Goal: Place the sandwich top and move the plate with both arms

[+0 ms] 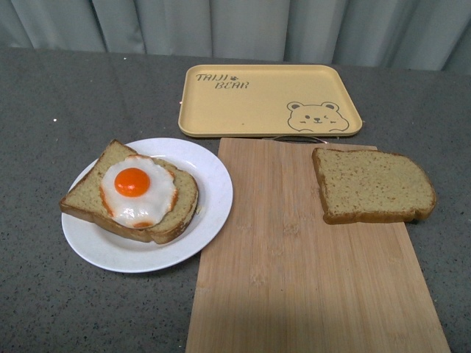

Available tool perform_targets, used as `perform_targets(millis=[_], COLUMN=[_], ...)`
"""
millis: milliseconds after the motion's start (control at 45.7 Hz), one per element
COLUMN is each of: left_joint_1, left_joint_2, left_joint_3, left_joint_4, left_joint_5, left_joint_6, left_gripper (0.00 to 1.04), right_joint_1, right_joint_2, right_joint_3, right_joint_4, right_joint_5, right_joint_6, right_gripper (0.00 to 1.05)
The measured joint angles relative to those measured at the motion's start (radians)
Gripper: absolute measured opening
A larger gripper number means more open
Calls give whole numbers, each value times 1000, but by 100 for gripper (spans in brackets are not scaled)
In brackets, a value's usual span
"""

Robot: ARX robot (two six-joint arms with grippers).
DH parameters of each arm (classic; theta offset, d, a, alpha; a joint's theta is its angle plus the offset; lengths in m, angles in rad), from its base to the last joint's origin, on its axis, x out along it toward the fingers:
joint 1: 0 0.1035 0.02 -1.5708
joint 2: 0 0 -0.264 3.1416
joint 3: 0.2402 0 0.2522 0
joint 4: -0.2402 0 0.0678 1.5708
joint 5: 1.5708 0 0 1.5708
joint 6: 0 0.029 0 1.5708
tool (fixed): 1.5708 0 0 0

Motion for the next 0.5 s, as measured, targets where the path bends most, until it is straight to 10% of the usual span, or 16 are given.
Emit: perform_targets(millis=[504], left_joint_1=[0], left_joint_2=[0], left_joint_3=[0], left_joint_4=[0], left_joint_5=[0], left_joint_6=[0], left_gripper=[98], right_joint_1=[0], right_joint_2=[0], right_joint_3=[0], right_joint_4=[0], right_joint_5=[0], right_joint_6=[0], right_gripper=[95])
